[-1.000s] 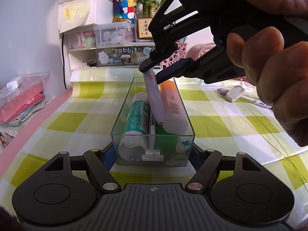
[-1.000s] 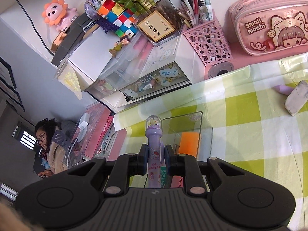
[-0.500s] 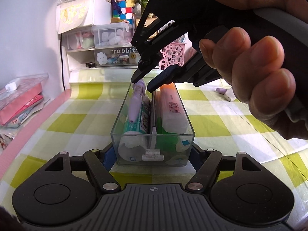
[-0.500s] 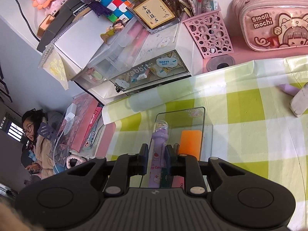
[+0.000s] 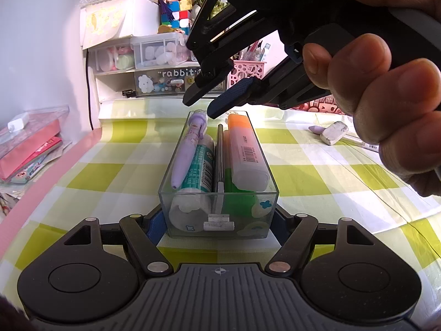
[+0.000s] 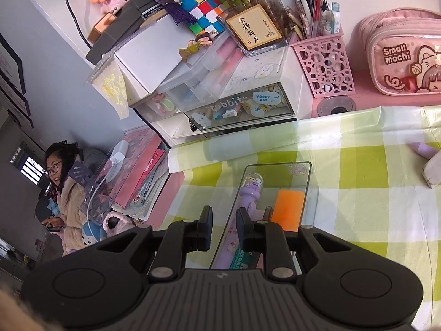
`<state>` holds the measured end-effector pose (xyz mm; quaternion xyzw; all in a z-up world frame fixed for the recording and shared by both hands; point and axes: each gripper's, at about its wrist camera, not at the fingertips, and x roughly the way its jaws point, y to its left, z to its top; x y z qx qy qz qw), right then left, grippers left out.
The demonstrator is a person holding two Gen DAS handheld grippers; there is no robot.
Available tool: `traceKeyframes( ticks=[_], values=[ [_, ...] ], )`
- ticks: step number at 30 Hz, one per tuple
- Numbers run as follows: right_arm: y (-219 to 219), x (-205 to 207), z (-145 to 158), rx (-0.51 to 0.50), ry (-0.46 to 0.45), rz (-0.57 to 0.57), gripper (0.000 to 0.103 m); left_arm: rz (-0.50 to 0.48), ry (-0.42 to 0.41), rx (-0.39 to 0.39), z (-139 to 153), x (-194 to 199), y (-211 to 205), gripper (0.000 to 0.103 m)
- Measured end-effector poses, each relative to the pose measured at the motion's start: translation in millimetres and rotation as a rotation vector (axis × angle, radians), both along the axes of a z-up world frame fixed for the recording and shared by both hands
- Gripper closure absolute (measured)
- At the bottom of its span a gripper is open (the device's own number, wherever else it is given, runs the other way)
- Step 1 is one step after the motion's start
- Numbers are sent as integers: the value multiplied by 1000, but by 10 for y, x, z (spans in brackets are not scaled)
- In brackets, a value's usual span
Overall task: Organize stationery
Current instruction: 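Open the right gripper and raise it from the clear box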
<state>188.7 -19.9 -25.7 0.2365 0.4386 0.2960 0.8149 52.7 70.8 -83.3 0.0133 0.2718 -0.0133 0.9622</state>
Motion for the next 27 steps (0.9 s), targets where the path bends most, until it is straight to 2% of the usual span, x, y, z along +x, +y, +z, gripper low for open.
traceKeyframes(
  ticks=[4,17,21,27],
  values=[
    [-123,-8,34,-16,-26,-49,101,1,1,0,2,2,0,30],
    [-269,56,-23,-22,-9,-109,101,-1,-1,-8,4,-18,20,30],
    [-411,-25,46,-34,-47,-128,101,3,-1,-9,3,-17,24,30],
    [-811,-123,102,-85,-95,-223,97,3,-2,-9,4,-17,32,30]
  ],
)
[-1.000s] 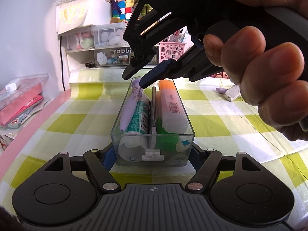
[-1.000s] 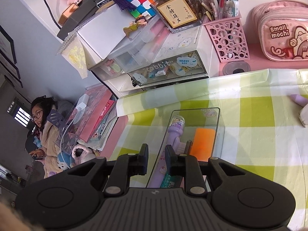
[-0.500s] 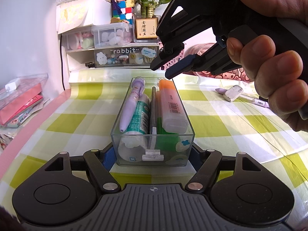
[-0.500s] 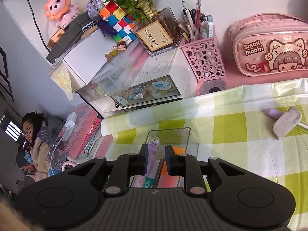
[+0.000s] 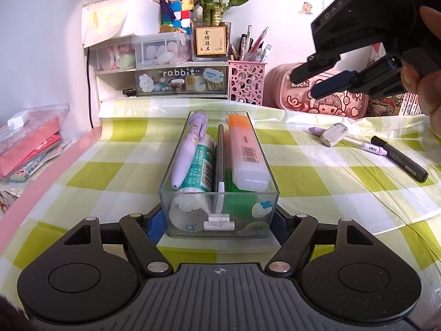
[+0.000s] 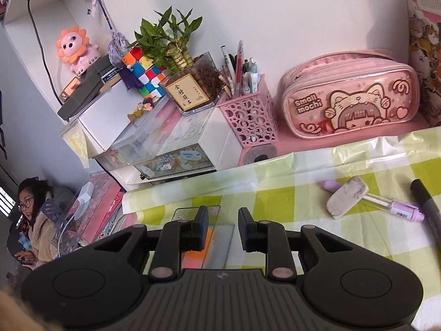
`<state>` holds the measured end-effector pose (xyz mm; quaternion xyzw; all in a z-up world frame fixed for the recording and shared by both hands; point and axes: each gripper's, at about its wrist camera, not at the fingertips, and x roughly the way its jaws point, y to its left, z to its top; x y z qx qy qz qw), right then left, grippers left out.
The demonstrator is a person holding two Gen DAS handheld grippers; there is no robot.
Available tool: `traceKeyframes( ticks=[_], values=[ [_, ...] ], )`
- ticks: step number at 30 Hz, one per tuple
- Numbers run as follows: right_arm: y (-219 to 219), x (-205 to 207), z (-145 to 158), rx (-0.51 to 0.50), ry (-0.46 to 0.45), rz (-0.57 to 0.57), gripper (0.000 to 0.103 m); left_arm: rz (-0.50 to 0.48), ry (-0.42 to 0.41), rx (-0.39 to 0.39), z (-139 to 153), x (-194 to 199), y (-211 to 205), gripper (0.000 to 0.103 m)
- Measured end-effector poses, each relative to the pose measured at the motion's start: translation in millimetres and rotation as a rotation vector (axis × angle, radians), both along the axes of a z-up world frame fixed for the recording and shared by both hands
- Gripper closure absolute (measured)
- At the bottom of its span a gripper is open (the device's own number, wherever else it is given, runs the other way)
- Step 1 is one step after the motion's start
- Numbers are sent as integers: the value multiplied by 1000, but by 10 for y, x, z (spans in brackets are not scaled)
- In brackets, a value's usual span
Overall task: Organize stationery
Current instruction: 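Open the right gripper and raise it from the clear box, then move the right gripper to the thin lavender pen and grasp it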
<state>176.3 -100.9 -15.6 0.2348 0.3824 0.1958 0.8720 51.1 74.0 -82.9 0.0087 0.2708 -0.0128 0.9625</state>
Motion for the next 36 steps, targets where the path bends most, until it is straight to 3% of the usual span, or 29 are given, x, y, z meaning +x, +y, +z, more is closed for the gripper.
traceKeyframes(
  ticks=[5,9,16,18,26,36],
  values=[
    [-338,-48,-49,-251,-78,-127,93,5,2,4,2,4,-8,30],
    [-560,38,-293,-353,-34,-148,93,5,2,5,1,5,-11,30],
    [-390,218,-506,-502,-79,16,93,5,2,5,0,8,-9,30],
    [-369,323,-584,-564,-40,25,91,5,2,5,1,8,-9,30],
    [-323,423,-565,-644,-64,128,90,6,3,5,2,5,-8,30],
    [-450,426,-649,-634,-26,137,83,7,2,5,-1,7,-9,30]
  ],
)
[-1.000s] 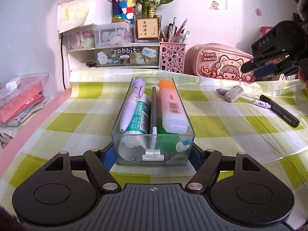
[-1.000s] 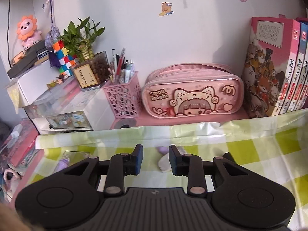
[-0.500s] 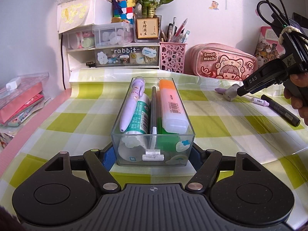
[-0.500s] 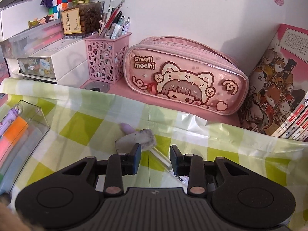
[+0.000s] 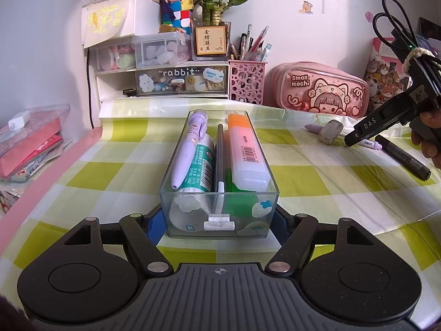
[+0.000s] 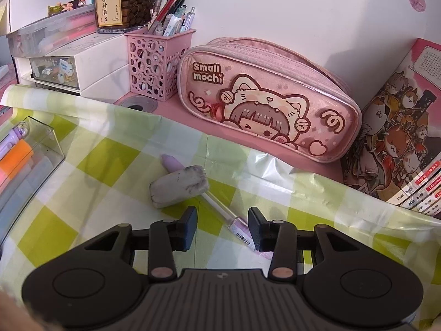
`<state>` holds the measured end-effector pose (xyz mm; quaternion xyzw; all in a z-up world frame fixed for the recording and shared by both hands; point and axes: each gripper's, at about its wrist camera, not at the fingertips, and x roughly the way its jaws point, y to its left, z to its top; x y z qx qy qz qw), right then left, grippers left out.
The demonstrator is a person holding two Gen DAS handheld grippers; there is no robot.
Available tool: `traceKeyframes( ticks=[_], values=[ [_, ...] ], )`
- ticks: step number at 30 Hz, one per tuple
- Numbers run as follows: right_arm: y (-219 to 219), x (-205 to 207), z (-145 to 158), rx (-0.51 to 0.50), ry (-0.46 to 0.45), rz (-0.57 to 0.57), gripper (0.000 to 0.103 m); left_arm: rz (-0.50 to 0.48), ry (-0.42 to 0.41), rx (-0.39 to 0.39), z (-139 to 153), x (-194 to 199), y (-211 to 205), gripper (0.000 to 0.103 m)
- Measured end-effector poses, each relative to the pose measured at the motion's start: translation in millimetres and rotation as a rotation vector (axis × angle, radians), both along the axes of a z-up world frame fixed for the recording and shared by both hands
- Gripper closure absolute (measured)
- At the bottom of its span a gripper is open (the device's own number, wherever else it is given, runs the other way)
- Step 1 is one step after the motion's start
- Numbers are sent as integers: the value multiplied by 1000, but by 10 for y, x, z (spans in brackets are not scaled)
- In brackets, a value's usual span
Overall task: Organize stationery
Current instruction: 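Move the right gripper to the thin lavender pen and grasp it, then lift the thin lavender pen and lower it into the clear box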
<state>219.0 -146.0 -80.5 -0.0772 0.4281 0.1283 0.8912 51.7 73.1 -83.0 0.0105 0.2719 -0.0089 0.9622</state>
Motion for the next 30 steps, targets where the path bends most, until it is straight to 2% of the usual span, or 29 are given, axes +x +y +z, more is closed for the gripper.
traceKeyframes(
  ticks=[1,3,6,11,15,18,24,30],
  values=[
    [-6,23,-14,2,5,-15,83,0,0,1,0,0,0,30],
    [-20,58,-22,32,16,-46,92,0,1,3,3,3,0,30],
    [18,48,8,58,24,-54,100,0,1,4,4,3,-2,30],
    [38,48,60,123,81,-94,103,-3,-1,5,4,-1,-9,30],
    [-104,78,84,312,173,-145,103,-5,-3,4,4,-8,-9,30],
    [-141,29,103,378,199,-175,103,-4,-3,3,4,-8,-7,30],
    [-297,-127,58,682,283,-237,103,-4,-3,3,3,-8,-9,30],
    [-398,-288,-202,989,378,-293,103,-4,-1,5,5,-5,-5,30]
  ],
)
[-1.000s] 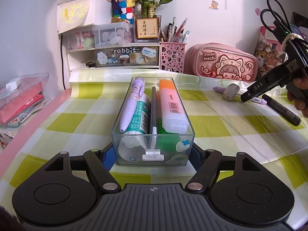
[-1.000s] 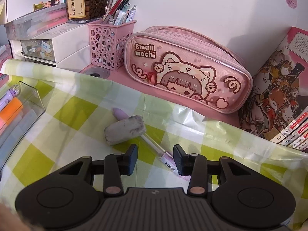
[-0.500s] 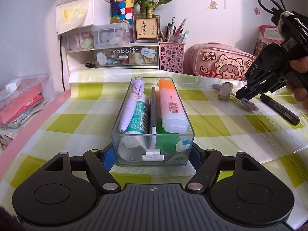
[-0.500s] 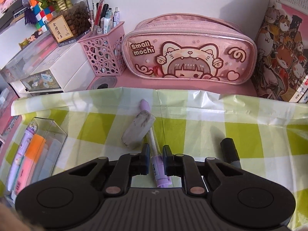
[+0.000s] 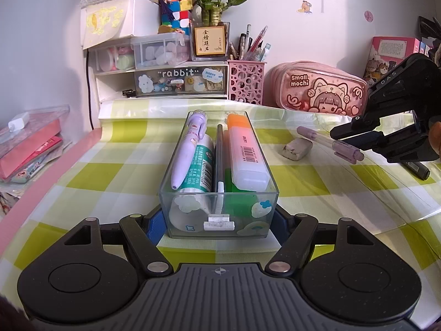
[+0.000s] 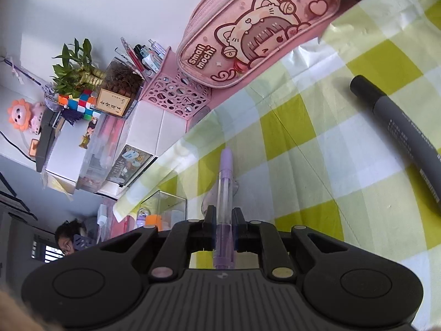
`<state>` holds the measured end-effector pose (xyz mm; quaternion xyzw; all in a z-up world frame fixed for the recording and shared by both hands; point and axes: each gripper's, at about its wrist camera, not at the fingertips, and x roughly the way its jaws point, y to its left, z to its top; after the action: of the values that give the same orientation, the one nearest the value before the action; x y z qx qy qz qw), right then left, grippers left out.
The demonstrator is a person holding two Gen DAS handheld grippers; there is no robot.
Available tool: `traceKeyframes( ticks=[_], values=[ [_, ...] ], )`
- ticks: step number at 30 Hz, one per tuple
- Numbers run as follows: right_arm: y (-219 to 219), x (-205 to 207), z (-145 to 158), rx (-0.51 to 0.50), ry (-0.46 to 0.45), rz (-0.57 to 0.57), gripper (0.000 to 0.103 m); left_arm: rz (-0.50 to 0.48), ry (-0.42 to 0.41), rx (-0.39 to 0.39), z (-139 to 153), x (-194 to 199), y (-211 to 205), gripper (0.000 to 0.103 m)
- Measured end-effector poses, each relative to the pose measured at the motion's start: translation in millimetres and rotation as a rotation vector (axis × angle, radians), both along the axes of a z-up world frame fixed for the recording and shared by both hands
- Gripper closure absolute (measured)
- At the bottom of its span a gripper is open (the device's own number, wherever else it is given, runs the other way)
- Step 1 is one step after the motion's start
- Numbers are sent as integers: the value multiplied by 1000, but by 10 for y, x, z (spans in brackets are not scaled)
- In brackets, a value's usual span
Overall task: Organize stationery
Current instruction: 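Lift the thin lavender pen and lower it into the clear box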
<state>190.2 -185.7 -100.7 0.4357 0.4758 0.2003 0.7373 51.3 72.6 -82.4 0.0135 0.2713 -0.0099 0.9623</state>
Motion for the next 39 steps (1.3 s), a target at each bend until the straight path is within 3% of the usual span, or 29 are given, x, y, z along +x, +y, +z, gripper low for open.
traceKeyframes(
  ticks=[5,12,16,29,32,39],
  values=[
    [81,-96,-21,-4,3,-9,103,0,0,0,2,-1,2,30],
    [266,-153,176,-216,-88,9,103,-1,-1,1,3,-3,3,30],
    [457,-173,226,-405,-152,58,103,0,-1,1,4,-4,0,30],
    [691,143,257,-576,-218,154,103,0,-1,2,3,-8,-2,30],
    [683,98,240,-553,-219,128,103,0,-1,2,3,-8,-3,30],
    [515,53,300,-331,-181,88,103,1,-1,2,2,-11,-2,30]
  ],
)
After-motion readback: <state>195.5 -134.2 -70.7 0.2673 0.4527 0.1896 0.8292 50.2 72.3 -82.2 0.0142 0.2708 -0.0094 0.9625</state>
